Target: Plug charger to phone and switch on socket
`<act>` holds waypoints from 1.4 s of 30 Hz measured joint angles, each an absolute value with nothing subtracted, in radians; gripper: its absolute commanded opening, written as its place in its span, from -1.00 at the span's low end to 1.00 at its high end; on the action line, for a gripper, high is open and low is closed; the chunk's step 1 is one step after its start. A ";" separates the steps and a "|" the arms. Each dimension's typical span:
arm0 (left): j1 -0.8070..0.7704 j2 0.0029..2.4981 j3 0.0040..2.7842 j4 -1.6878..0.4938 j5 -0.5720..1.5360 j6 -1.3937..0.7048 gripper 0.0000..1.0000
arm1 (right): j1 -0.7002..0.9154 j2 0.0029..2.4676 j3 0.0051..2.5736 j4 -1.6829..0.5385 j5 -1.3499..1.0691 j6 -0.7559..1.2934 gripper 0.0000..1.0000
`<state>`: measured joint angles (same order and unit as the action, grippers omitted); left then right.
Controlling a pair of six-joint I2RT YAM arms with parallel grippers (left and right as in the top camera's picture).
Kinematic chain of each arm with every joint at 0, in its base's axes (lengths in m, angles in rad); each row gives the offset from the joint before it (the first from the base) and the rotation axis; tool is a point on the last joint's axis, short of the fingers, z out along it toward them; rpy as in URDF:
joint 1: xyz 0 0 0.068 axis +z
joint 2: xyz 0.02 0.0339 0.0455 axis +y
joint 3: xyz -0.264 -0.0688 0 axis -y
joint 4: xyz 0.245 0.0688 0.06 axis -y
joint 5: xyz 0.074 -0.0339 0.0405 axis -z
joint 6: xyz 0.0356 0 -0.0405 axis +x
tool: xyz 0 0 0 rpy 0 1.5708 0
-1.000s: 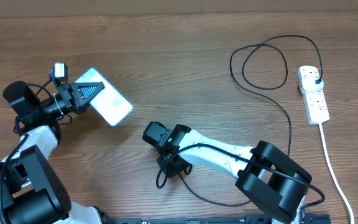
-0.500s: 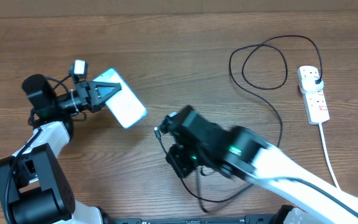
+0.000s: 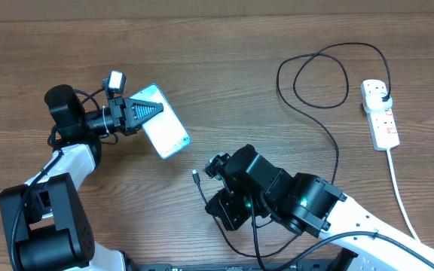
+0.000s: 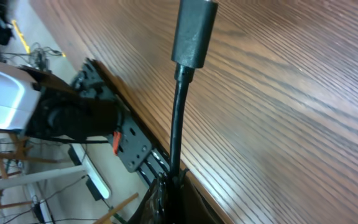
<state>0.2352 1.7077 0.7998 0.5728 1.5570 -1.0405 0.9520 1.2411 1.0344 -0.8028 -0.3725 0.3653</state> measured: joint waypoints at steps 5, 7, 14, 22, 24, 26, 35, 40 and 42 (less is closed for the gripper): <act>0.235 1.708 0.800 0.573 1.557 -1.041 -0.92 | 0.936 1.249 1.034 -0.813 -0.391 0.366 -0.92; 0.234 1.708 0.800 0.573 1.557 -1.041 -0.92 | 0.920 1.264 1.034 -0.818 -0.393 0.366 -0.92; 0.191 1.708 0.800 0.572 1.557 -1.040 -0.92 | 0.897 1.357 1.034 -0.823 -0.393 0.357 -0.93; 0.135 1.708 0.800 0.573 1.557 -1.036 -0.92 | 0.883 1.369 1.054 -0.921 -0.391 0.305 -0.92; 0.118 1.708 0.800 0.573 1.557 -1.035 -0.92 | 0.883 1.369 1.065 -0.929 -0.387 0.290 -0.93; 0.098 1.708 0.800 0.572 1.557 -1.031 -0.92 | 0.883 1.369 1.074 -0.933 -0.384 0.276 -0.93; 0.056 1.708 0.800 0.573 1.557 -1.016 -0.92 | 0.883 1.369 1.078 -0.929 -0.375 0.229 -0.93; 0.056 1.708 0.800 0.572 1.557 -1.016 -0.92 | 0.883 1.369 1.078 -0.917 -0.354 0.215 -0.93; 0.056 1.708 0.800 0.572 1.557 -1.016 -0.92 | 0.883 1.369 1.078 -0.916 -0.350 0.213 -0.93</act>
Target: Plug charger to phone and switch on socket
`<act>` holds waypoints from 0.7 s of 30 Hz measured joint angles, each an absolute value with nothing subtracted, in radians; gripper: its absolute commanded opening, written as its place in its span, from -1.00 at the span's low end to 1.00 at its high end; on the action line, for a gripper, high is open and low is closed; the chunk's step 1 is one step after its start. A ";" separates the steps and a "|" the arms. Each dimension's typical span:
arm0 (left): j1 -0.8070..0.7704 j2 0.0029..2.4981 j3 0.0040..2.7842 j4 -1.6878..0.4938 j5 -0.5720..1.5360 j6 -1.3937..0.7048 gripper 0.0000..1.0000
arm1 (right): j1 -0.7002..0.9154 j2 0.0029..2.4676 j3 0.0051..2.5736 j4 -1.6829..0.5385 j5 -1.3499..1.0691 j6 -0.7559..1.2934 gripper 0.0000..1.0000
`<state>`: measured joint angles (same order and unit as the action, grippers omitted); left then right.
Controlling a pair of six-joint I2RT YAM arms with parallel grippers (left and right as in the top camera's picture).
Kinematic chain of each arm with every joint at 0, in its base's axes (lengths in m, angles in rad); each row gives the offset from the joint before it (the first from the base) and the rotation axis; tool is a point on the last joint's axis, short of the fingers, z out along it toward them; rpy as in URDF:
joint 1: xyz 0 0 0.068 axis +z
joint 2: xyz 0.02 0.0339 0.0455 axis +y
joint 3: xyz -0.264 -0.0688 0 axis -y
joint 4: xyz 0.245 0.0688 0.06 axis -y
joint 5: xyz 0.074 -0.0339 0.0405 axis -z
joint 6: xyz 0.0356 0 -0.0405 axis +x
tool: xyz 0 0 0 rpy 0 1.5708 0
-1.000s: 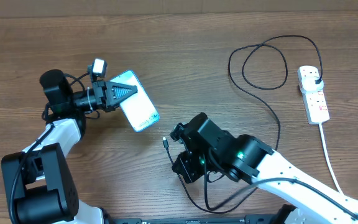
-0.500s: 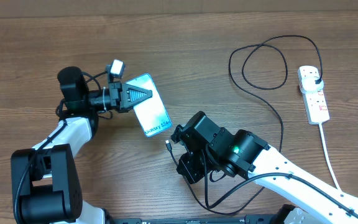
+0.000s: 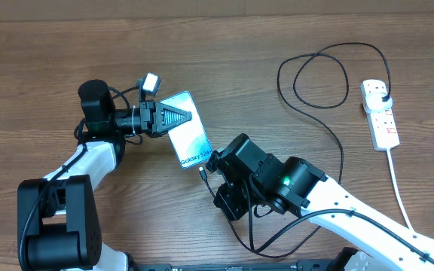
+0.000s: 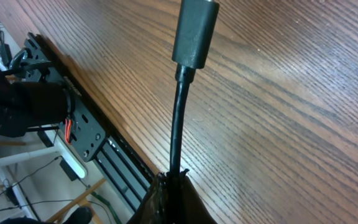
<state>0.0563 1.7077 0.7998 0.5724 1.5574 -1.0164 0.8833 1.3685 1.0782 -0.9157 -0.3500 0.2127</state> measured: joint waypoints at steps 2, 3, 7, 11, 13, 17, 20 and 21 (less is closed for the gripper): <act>0.056 1.708 0.800 0.572 1.557 -1.016 -0.92 | 0.883 1.369 1.078 -0.912 -0.347 0.211 -0.93; 0.056 1.708 0.800 0.573 1.557 -1.016 -0.92 | 0.883 1.369 1.078 -0.908 -0.347 0.209 -0.93; 0.056 1.708 0.800 0.572 1.557 -1.016 -0.91 | 0.883 1.369 1.078 -0.892 -0.342 0.208 -0.93; 0.056 1.708 0.800 0.572 1.557 -1.016 -0.92 | 0.883 1.369 1.078 -0.889 -0.340 0.208 -0.93; 0.056 1.708 0.800 0.572 1.557 -1.016 -0.91 | 0.883 1.369 1.078 -0.889 -0.340 0.208 -0.92; 0.056 1.708 0.800 0.573 1.557 -1.016 -0.92 | 0.883 1.369 1.078 -0.882 -0.324 0.209 -0.93; 0.056 1.708 0.800 0.573 1.557 -1.016 -0.92 | 0.883 1.369 1.078 -0.881 -0.315 0.209 -0.93; 0.057 1.708 0.800 0.573 1.557 -1.016 -0.92 | 0.883 1.369 1.078 -0.881 -0.314 0.209 -0.93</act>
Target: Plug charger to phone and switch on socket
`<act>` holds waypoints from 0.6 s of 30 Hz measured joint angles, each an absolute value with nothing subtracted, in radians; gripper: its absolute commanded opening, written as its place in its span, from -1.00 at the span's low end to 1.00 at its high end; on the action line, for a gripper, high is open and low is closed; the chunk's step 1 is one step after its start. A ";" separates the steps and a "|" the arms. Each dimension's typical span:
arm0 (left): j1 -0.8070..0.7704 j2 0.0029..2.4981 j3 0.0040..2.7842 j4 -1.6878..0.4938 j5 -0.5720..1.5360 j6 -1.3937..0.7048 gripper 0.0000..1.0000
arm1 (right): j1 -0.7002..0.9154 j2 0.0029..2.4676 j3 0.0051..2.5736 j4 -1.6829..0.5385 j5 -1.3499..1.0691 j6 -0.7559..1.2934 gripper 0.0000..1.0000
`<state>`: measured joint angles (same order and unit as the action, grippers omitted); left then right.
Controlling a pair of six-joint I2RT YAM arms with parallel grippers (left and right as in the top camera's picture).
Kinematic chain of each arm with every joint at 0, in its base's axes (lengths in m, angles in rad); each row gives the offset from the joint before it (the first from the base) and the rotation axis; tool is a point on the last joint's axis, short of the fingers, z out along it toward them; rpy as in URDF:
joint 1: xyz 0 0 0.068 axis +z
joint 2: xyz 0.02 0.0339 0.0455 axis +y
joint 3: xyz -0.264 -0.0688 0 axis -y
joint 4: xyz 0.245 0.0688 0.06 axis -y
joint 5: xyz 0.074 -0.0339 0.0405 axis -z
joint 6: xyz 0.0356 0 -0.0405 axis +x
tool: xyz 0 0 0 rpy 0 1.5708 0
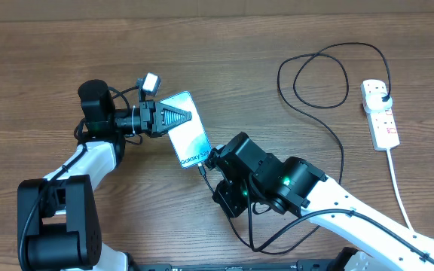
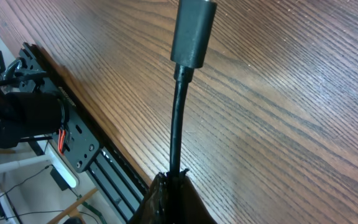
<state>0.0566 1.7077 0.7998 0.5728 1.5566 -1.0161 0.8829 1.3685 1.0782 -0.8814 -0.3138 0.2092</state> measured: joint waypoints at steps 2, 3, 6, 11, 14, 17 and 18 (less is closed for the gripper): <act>0.056 1.708 0.800 0.573 1.557 -1.013 -0.92 | 0.883 1.369 1.078 -0.881 -0.313 0.209 -0.93; 0.056 1.708 0.800 0.573 1.557 -1.013 -0.92 | 0.883 1.369 1.078 -0.881 -0.313 0.209 -0.93; 0.056 1.708 0.800 0.573 1.557 -1.013 -0.92 | 0.883 1.369 1.078 -0.881 -0.313 0.209 -0.93; 0.056 1.708 0.800 0.572 1.557 -1.011 -0.92 | 0.882 1.369 1.078 -0.881 -0.319 0.209 -0.93; 0.056 1.708 0.800 0.573 1.557 -1.003 -0.92 | 0.879 1.369 1.078 -0.878 -0.337 0.209 -0.93; 0.056 1.708 0.800 0.572 1.557 -0.994 -0.91 | 0.878 1.369 1.078 -0.877 -0.344 0.210 -0.93; 0.056 1.708 0.800 0.572 1.557 -0.993 -0.92 | 0.878 1.369 1.078 -0.876 -0.345 0.209 -0.93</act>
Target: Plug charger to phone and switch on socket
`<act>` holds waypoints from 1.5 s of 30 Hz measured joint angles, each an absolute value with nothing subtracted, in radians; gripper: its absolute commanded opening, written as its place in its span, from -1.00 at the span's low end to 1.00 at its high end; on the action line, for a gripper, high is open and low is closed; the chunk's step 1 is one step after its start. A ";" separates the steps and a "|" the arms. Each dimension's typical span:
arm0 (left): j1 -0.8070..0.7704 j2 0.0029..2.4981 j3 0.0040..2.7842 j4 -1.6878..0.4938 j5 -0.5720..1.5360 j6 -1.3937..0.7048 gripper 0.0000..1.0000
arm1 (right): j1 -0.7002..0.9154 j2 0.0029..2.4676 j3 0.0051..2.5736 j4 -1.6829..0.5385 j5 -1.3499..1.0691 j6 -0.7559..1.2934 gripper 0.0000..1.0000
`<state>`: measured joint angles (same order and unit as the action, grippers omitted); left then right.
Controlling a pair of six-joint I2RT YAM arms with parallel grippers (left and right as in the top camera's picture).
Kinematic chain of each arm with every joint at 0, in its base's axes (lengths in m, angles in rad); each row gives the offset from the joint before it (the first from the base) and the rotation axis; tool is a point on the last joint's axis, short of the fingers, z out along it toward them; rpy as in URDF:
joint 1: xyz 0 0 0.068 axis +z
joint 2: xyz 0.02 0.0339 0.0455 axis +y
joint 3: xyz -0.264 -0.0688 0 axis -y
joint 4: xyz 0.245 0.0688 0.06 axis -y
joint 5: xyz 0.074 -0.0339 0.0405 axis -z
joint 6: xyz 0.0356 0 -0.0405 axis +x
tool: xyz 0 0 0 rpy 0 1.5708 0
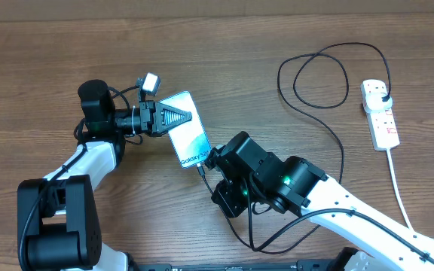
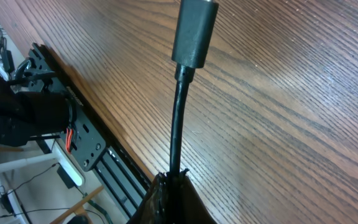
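The phone (image 1: 185, 130), its light-blue screen up, is held tilted at its upper left end by my left gripper (image 1: 178, 117), which is shut on it. My right gripper (image 2: 174, 182) is shut on the black charger cable (image 2: 177, 127), and the plug (image 2: 194, 32) sticks out ahead of the fingers. In the overhead view the plug tip (image 1: 202, 170) lies just below the phone's lower end. The cable (image 1: 330, 135) loops off to the white socket strip (image 1: 380, 114) at the right.
The right arm's dark body (image 1: 266, 184) covers the table's lower middle. Looped cable (image 1: 315, 71) lies at the upper right. The table's front edge and a metal rail (image 2: 82, 140) show at the left of the right wrist view.
Almost nothing has changed. My right gripper with the plug has shifted very slightly; the phone and left gripper stay where they were.
At first my left gripper held the phone further left, and my right gripper held the cable with the plug well clear of it. Then the phone was nearer the middle and the plug close below its lower end. Both have stayed so.
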<state>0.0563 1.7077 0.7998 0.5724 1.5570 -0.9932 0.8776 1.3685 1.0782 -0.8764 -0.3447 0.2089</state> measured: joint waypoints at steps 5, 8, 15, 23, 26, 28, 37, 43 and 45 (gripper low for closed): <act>0.056 1.708 0.800 0.572 1.557 -0.991 -0.92 | 0.878 1.369 1.078 -0.877 -0.352 0.209 -0.93; 0.056 1.708 0.800 0.572 1.557 -0.991 -0.92 | 0.878 1.369 1.078 -0.876 -0.352 0.210 -0.93; 0.056 1.708 0.800 0.572 1.557 -0.991 -0.92 | 0.878 1.369 1.078 -0.884 -0.352 0.232 -0.93; 0.056 1.708 0.800 0.572 1.557 -0.991 -0.92 | 0.878 1.369 1.078 -0.892 -0.352 0.251 -0.93; 0.056 1.708 0.800 0.572 1.557 -0.991 -0.92 | 0.878 1.369 1.078 -0.891 -0.352 0.254 -0.93; 0.056 1.708 0.800 0.572 1.557 -0.991 -0.92 | 0.878 1.369 1.078 -0.891 -0.352 0.254 -0.93; 0.056 1.708 0.800 0.572 1.557 -0.992 -0.92 | 0.878 1.369 1.078 -0.882 -0.352 0.255 -0.93; 0.056 1.708 0.800 0.572 1.557 -0.995 -0.92 | 0.878 1.369 1.078 -0.875 -0.352 0.255 -0.93; 0.056 1.708 0.800 0.572 1.557 -0.994 -0.92 | 0.878 1.369 1.078 -0.875 -0.352 0.255 -0.92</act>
